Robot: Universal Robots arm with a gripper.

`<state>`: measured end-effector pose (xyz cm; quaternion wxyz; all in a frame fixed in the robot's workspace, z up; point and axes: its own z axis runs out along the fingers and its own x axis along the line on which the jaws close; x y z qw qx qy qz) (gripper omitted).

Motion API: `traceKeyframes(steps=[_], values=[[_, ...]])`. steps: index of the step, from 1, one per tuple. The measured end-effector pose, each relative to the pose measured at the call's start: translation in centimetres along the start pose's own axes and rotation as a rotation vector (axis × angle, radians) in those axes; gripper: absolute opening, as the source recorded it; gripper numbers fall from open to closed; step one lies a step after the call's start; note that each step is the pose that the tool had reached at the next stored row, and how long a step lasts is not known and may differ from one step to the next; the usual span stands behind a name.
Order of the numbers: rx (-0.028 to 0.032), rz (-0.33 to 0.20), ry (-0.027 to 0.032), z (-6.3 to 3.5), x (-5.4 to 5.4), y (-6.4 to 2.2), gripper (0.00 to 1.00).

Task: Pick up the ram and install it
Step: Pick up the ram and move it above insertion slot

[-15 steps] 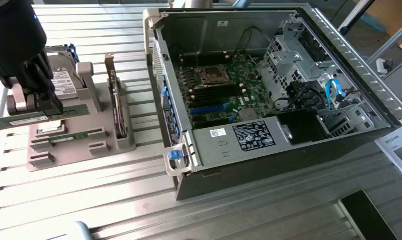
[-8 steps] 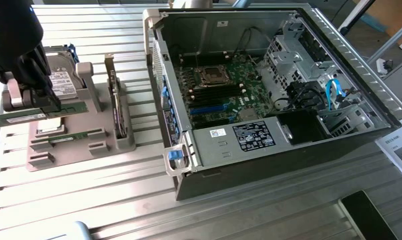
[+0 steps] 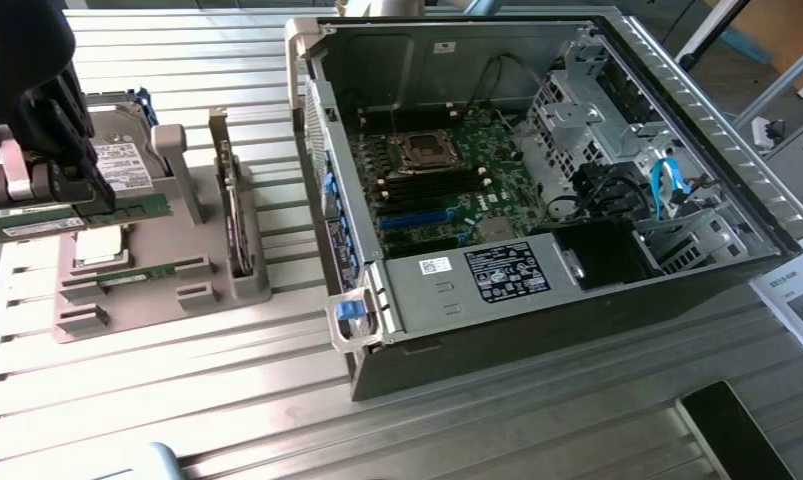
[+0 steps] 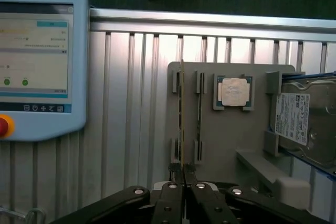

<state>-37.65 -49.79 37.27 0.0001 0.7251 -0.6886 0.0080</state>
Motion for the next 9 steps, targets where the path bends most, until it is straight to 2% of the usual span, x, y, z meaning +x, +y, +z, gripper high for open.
traceKeyframes(steps=[9], values=[[0.0001, 0.001, -0.0001, -0.87, 0.01, -0.01, 0.12]])
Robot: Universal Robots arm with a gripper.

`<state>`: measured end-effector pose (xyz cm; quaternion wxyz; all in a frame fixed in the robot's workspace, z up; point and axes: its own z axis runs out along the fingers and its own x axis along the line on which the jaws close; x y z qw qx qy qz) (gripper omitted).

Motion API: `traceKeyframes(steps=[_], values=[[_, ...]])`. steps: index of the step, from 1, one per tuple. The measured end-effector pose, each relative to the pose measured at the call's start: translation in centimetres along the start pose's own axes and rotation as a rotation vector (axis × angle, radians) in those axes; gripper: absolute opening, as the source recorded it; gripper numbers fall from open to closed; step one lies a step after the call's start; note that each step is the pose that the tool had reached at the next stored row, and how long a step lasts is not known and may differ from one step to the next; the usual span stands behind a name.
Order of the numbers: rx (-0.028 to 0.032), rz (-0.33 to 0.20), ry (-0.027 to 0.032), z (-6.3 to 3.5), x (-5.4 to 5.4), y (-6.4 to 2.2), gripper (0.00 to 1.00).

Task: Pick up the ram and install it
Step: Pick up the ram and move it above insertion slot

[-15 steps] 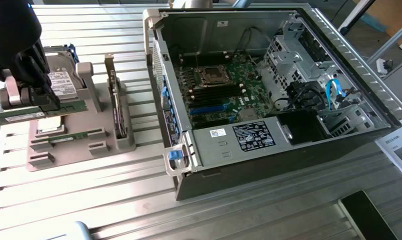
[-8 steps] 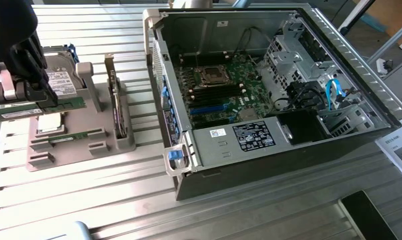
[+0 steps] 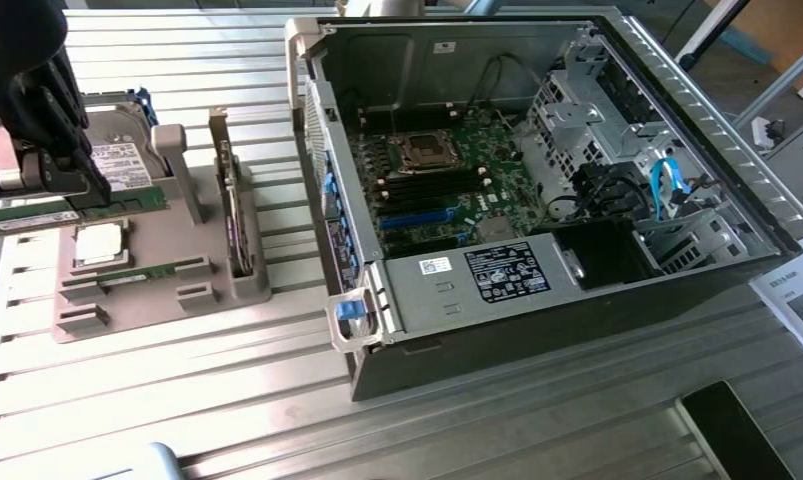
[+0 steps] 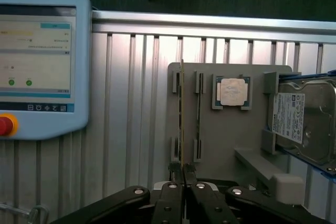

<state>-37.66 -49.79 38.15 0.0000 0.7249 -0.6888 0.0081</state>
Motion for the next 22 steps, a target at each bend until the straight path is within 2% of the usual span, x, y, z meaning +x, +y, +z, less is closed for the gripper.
traceKeyframes(steps=[13, 19, 22], values=[[-0.0001, 0.000, 0.0001, -0.02, 0.0, -0.01, 0.12], [-0.0002, 0.000, 0.0001, -0.02, 0.0, -0.60, 0.12], [-0.0001, 0.000, 0.0001, -0.01, 0.1, -1.20, 0.12]])
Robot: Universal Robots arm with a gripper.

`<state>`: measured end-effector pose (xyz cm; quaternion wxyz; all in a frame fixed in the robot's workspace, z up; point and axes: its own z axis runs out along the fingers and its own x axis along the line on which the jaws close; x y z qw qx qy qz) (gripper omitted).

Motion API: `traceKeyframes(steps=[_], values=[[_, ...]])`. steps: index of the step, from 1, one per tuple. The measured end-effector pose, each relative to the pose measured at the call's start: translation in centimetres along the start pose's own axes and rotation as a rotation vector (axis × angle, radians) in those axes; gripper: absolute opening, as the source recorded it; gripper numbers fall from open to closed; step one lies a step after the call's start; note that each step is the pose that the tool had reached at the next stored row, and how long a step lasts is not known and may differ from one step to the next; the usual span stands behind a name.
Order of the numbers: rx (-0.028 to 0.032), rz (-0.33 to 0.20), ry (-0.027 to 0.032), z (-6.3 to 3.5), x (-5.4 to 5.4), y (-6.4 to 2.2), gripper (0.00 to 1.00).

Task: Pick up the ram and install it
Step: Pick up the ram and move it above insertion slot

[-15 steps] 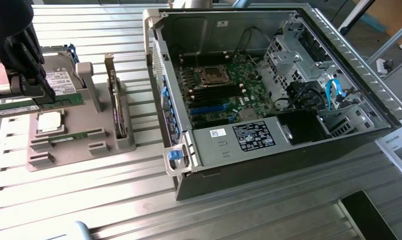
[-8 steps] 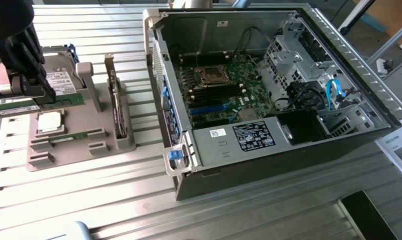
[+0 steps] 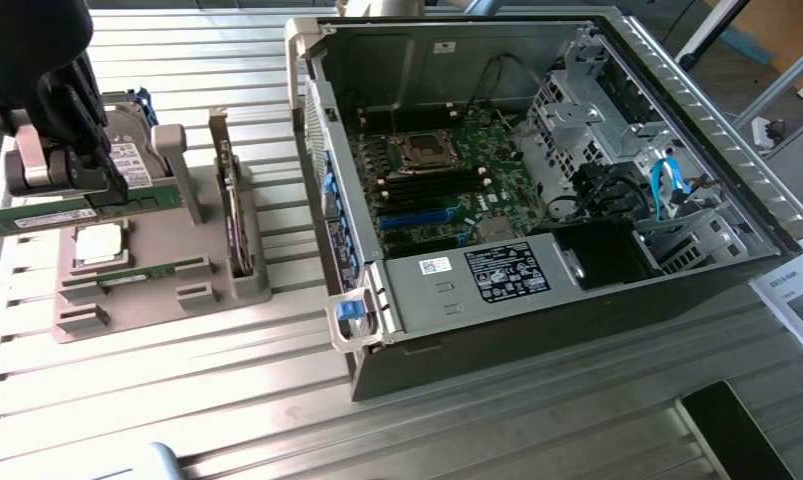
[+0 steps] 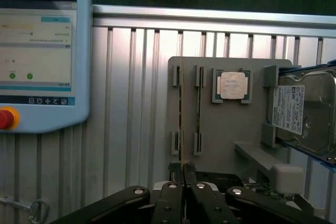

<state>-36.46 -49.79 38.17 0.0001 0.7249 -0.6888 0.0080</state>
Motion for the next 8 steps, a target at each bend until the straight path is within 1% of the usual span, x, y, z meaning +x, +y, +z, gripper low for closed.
traceKeyframes(steps=[4, 8], values=[[0.0000, 0.000, 0.0000, 0.01, 0.03, -0.56, 0.12], [0.0000, 0.000, 0.0000, 0.01, 0.03, -0.58, 0.12]])
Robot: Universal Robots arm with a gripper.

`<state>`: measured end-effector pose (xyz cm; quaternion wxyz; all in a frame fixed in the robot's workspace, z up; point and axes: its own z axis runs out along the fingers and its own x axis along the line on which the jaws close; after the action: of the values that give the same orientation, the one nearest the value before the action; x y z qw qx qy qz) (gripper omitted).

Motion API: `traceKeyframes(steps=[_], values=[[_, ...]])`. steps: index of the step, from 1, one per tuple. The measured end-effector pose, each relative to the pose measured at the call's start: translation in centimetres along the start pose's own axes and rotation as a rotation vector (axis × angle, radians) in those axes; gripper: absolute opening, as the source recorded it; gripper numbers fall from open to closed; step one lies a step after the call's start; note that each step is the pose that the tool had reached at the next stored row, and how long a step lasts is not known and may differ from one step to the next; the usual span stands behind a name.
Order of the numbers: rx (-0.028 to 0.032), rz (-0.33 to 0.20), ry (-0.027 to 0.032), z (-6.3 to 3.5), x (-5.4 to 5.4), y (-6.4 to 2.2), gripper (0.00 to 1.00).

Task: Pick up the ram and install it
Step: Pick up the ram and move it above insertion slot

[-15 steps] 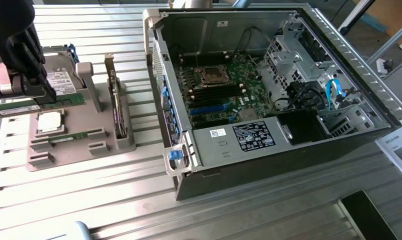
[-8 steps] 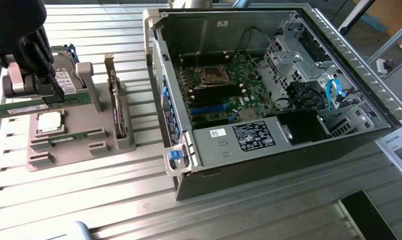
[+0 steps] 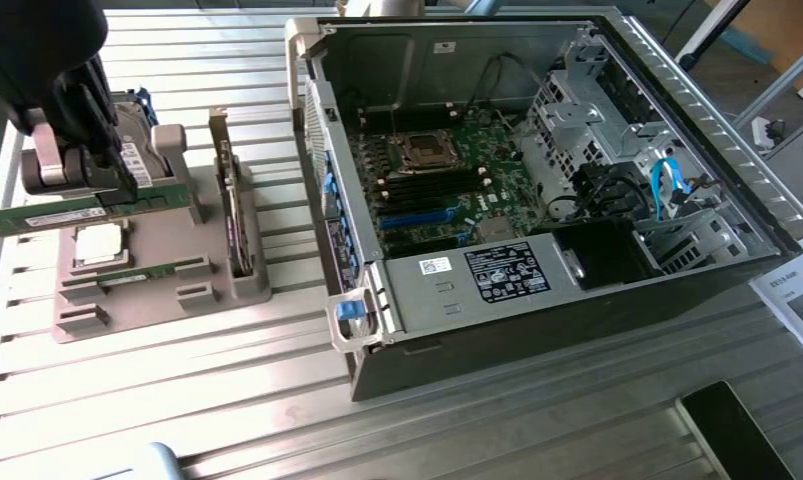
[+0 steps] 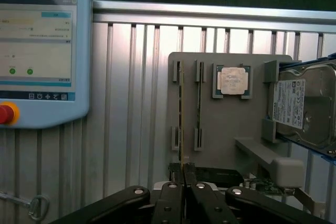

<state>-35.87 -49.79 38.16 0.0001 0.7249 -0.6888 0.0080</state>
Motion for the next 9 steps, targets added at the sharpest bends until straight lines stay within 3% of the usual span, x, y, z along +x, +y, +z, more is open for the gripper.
traceKeyframes(steps=[9], values=[[0.0000, 0.000, 0.0000, -0.45, 0.00, -0.01, 0.12]])
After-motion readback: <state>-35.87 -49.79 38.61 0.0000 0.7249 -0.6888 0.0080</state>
